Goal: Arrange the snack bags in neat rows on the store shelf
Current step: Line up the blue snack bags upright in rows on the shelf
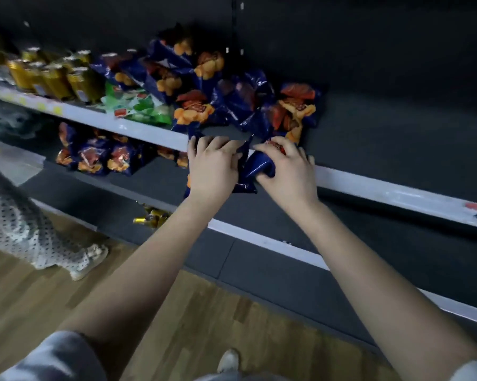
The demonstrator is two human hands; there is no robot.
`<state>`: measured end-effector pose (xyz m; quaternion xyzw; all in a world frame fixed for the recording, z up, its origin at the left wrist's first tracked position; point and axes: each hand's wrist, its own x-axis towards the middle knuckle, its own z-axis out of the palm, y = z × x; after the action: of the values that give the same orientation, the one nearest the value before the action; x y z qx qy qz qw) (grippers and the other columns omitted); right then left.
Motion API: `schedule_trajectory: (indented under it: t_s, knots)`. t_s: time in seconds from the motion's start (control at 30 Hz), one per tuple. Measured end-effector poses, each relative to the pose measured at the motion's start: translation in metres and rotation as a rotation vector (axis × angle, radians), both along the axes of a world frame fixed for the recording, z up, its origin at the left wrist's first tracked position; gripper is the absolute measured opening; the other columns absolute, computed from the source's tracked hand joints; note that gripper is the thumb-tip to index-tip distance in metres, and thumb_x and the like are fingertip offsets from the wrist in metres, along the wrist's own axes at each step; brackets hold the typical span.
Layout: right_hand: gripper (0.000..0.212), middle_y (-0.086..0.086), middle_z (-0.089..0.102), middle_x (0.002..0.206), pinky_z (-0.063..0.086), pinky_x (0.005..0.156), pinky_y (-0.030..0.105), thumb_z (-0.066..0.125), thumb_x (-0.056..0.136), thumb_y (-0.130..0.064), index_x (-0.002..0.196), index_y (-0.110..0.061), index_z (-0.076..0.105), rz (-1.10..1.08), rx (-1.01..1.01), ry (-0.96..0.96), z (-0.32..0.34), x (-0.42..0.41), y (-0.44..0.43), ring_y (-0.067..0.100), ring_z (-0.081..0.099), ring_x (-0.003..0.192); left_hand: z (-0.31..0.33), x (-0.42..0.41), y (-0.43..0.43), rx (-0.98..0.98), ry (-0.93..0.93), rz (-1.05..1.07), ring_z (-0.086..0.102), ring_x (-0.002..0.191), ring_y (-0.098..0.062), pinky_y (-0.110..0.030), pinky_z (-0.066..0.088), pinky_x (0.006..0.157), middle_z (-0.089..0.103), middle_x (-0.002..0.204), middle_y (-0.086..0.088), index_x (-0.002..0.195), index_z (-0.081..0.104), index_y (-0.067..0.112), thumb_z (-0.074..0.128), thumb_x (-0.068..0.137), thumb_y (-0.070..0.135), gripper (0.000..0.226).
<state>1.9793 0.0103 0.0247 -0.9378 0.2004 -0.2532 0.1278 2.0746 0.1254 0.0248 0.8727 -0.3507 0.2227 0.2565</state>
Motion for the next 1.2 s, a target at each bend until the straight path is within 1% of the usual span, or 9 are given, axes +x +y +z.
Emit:
schedule_trajectory:
  t_s: [0.1,0.3,0.43,0.53,0.63,0.77,0.9,1.03,1.2]
  knots:
    - [0.052,-0.001,0.047,0.138,0.034,0.093,0.042,0.065,0.077,-0.029,0.128,-0.034,0.056,-0.154,-0.014,-0.059,0.007,-0.004,-0.039,0.032,0.048,0.117,0.009,0.012,-0.052,-0.045,-0.053,-0.159,0.055,0.102,-0.038,-0.056,0.030,0.104,0.069,0.104,-0.004,0.107,0.069,0.019,0.056,0.087,0.018,0.024]
    - [0.046,0.002,0.053,0.131,0.038,0.089,0.045,0.064,0.075,-0.028,0.121,-0.031,0.061,-0.450,-0.015,-0.093,-0.004,-0.050,-0.114,0.035,0.053,0.106,-0.004,-0.026,-0.148,-0.011,-0.076,-0.441,0.059,0.096,-0.034,-0.052,0.034,0.100,0.070,0.097,-0.002,0.103,0.071,0.020,0.050,0.085,0.021,0.028]
    - [0.047,0.003,0.052,0.132,0.037,0.090,0.045,0.064,0.077,-0.026,0.123,-0.030,0.060,-0.534,-0.024,-0.070,-0.005,-0.079,-0.163,0.036,0.052,0.107,-0.006,-0.042,-0.211,-0.028,-0.164,-0.502,0.060,0.092,-0.030,-0.050,0.035,0.101,0.071,0.092,0.002,0.098,0.072,0.022,0.057,0.082,0.022,0.022]
    - [0.048,0.004,0.052,0.132,0.037,0.089,0.045,0.064,0.076,-0.025,0.124,-0.029,0.059,-0.589,-0.047,-0.014,-0.011,-0.103,-0.198,0.037,0.053,0.106,-0.011,-0.061,-0.256,0.051,-0.095,-0.563,0.058,0.096,-0.032,-0.050,0.030,0.104,0.071,0.097,-0.001,0.101,0.071,0.020,0.055,0.084,0.022,0.024]
    - [0.050,0.004,0.053,0.132,0.037,0.088,0.046,0.064,0.075,-0.026,0.125,-0.028,0.058,-0.635,-0.089,0.049,-0.015,-0.134,-0.232,0.037,0.053,0.105,-0.014,-0.077,-0.295,0.182,-0.035,-0.527,0.053,0.107,-0.032,-0.047,0.024,0.106,0.067,0.107,-0.004,0.109,0.066,0.019,0.051,0.089,0.033,0.029]
    - [0.060,-0.002,0.038,0.144,0.031,0.100,0.047,0.059,0.079,-0.037,0.137,-0.030,0.043,-0.631,-0.029,0.196,-0.014,-0.168,-0.280,0.032,0.042,0.121,-0.009,-0.085,-0.331,0.344,0.007,-0.476,0.044,0.120,-0.030,-0.046,0.017,0.109,0.060,0.122,-0.003,0.121,0.058,0.023,0.041,0.092,0.043,0.039]
    - [0.078,0.000,0.019,0.156,0.013,0.112,0.053,0.057,0.078,-0.051,0.146,-0.032,0.025,-0.613,-0.054,0.292,-0.021,-0.183,-0.311,0.036,0.015,0.141,-0.009,-0.101,-0.357,0.365,-0.004,-0.465,0.043,0.121,-0.028,-0.046,0.017,0.110,0.060,0.124,-0.002,0.122,0.057,0.023,0.039,0.091,0.044,0.041]
    - [0.085,0.002,0.004,0.159,0.003,0.113,0.058,0.052,0.078,-0.060,0.149,-0.034,0.014,-0.579,-0.056,0.304,-0.025,-0.180,-0.325,0.039,-0.001,0.144,-0.006,-0.114,-0.377,0.408,0.006,-0.467,0.040,0.127,-0.024,-0.047,0.015,0.111,0.058,0.129,0.000,0.127,0.053,0.025,0.037,0.092,0.048,0.045]
    - [0.084,0.003,-0.003,0.160,0.001,0.112,0.059,0.047,0.081,-0.063,0.150,-0.033,0.008,-0.570,-0.048,0.332,-0.024,-0.178,-0.334,0.040,-0.006,0.144,-0.007,-0.110,-0.383,0.473,0.069,-0.467,0.027,0.138,-0.021,-0.048,0.013,0.113,0.041,0.145,0.006,0.139,0.039,0.030,0.029,0.094,0.051,0.051]
